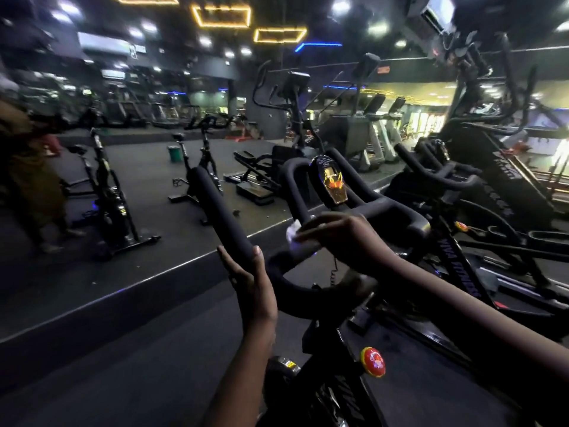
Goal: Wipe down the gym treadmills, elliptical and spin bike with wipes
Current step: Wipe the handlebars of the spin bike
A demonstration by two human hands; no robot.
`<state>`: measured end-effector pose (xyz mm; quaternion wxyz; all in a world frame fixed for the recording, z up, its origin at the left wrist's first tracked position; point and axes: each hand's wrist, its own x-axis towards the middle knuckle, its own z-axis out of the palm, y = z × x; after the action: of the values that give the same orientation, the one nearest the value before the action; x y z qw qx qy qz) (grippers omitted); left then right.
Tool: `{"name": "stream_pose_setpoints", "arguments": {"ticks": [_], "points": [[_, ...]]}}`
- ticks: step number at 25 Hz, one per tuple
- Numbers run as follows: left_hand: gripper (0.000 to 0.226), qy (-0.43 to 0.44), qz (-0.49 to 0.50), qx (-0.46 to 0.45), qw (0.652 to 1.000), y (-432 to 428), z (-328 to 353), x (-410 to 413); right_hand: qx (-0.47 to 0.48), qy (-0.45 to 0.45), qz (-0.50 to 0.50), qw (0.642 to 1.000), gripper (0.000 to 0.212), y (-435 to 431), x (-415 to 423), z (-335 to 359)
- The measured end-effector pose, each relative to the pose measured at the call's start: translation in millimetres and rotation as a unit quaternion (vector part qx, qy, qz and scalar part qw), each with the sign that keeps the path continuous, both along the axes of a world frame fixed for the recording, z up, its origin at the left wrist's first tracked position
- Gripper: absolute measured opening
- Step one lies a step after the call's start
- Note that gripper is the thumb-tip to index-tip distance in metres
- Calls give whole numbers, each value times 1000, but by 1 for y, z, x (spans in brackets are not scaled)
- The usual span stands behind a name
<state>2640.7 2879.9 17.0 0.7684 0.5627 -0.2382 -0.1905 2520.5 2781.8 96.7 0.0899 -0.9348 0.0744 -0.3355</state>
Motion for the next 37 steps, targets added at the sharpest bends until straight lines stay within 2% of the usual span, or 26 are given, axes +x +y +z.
{"name": "stream_pose_setpoints", "arguments": {"ticks": [2, 5, 9, 11, 13, 14, 15, 17, 20, 23, 25, 27, 29, 31, 34, 37], "points": [[62, -2, 64, 7, 998, -8, 7, -2, 6, -27, 2, 1000, 29, -15, 33, 14], [58, 12, 122, 10, 992, -20, 16, 6, -18, -44, 27, 998, 27, -29, 96, 38], [55, 26, 165, 4, 986, -27, 18, 7, -69, 11, 12, 997, 27, -44, 168, 57], [54, 27, 172, -1, 985, -27, 18, 7, -33, 45, 29, 998, 24, -51, 187, 46], [54, 30, 167, -17, 985, -27, 18, 8, -8, 49, 38, 998, 36, -52, 185, 28], [53, 31, 165, -23, 986, -27, 18, 8, -27, 38, 45, 998, 44, -52, 176, 20], [52, 34, 167, -25, 985, -27, 19, 7, -51, 33, 62, 996, 43, -53, 166, 13], [51, 36, 171, -24, 984, -27, 20, 6, -88, 57, 129, 986, 25, -49, 137, 3], [51, 32, 180, -30, 983, -27, 23, 5, -136, 124, 219, 958, 27, -47, 102, -6], [51, 33, 182, -24, 982, -28, 23, 6, -116, 144, 187, 965, 20, -47, 105, 16], [51, 30, 180, -13, 983, -27, 20, 5, -115, 64, 163, 978, 19, -44, 133, 39], [52, 28, 174, -14, 984, -27, 20, 5, -120, 33, 134, 983, 21, -40, 172, 58], [52, 28, 170, -20, 985, -27, 21, 5, -126, 80, 86, 985, 23, -36, 202, 64], [52, 23, 171, -18, 985, -28, 20, 6, -174, 109, 51, 977, 25, -34, 210, 60], [51, 17, 177, -16, 984, -27, 18, 7, -273, 123, 77, 951, 27, -25, 191, 49], [50, 18, 178, -30, 983, -29, 18, 9, -285, 158, 140, 935, 28, -26, 165, 30]]}}
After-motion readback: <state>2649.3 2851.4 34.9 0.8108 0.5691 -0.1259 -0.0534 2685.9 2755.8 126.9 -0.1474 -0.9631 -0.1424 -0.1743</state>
